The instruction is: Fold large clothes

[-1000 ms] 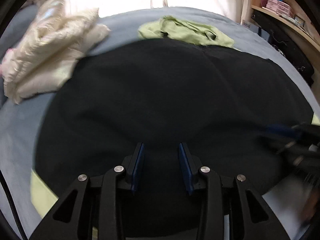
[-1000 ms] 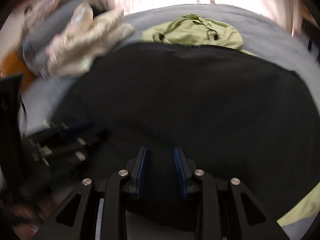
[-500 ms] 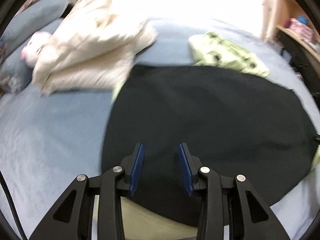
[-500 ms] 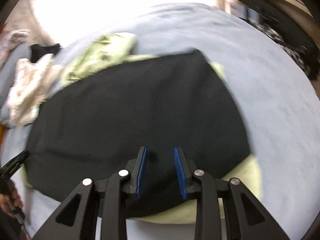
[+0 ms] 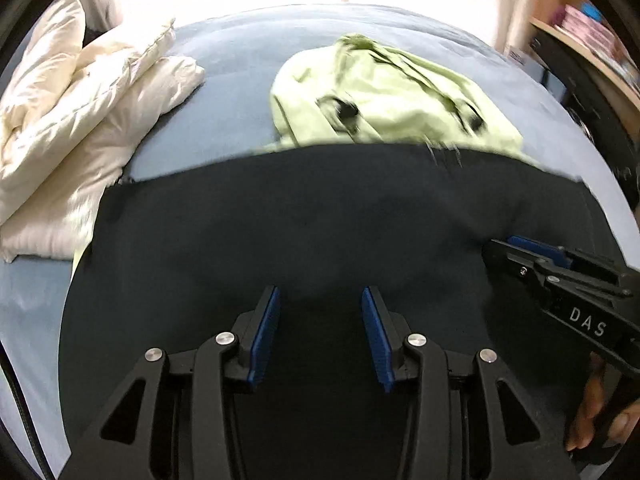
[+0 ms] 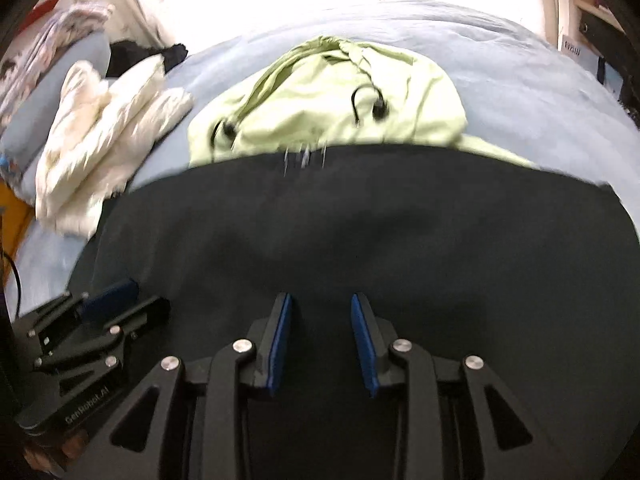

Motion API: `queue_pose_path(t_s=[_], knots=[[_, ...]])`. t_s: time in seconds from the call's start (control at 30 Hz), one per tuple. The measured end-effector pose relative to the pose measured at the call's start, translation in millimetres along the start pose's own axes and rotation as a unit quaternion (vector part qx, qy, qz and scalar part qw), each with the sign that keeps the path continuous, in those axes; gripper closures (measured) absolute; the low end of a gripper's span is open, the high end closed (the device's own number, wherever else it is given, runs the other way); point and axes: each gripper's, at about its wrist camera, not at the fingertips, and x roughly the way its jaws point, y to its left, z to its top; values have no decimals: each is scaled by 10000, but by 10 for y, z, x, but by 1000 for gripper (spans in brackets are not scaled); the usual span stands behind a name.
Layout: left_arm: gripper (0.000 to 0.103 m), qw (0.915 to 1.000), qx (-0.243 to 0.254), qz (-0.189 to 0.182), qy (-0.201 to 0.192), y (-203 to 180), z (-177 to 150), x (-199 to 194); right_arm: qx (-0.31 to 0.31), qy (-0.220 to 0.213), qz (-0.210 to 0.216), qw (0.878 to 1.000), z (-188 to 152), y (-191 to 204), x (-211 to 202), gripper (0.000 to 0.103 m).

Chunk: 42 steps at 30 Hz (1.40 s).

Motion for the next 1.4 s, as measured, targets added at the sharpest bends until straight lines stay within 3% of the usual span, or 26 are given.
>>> queue_pose_path(t_s=[0.13, 0.27, 0.33, 0.47, 0.57, 0.63, 0.83, 0.9, 1.03, 1.13, 1.27, 1.4], knots=[[63, 9995, -279, 118, -125, 150, 256, 191, -224, -263, -376, 9987, 212, -79, 125, 71], [62, 9984, -307, 349, -319, 317, 383, 278, -14, -346, -66, 9994, 336, -325, 157, 74], [61, 9976, -322, 480, -380, 443, 371, 291, -101, -399, -257, 9988, 359, -425, 122, 74], [61, 9958, -449, 724, -342, 759, 442, 341, 36, -399, -456, 9982, 382, -764, 41, 74], [60, 9965, -413, 675, -266, 859, 524, 313, 62, -298, -653, 9974, 467, -850, -2, 72], [60, 9969, -235, 716, -223, 830, 584, 281, 45, -165, -706, 9974, 527, -859, -37, 72], [60, 9983, 124, 539, -190, 697, 813, 98, 254, 90, -333, 9991, 688, -889, -322, 71], [53, 9983, 190, 494, -235, 621, 926, -1, 308, 148, -254, 9991, 756, -902, -435, 70], [49, 9974, 320, 484, -417, 480, 1160, -185, 283, 51, -159, 9995, 1002, -851, -659, 62], [37, 9973, 370, 418, -473, 383, 1313, -278, 330, -146, -141, 9992, 1229, -836, -764, 50], [34, 9985, 299, 223, -412, 329, 1535, -159, 429, -209, -133, 9988, 1511, -846, -610, 45], [34, 9994, 265, 140, -174, 327, 1709, 199, 746, -42, -38, 9972, 1718, -922, -164, 45]])
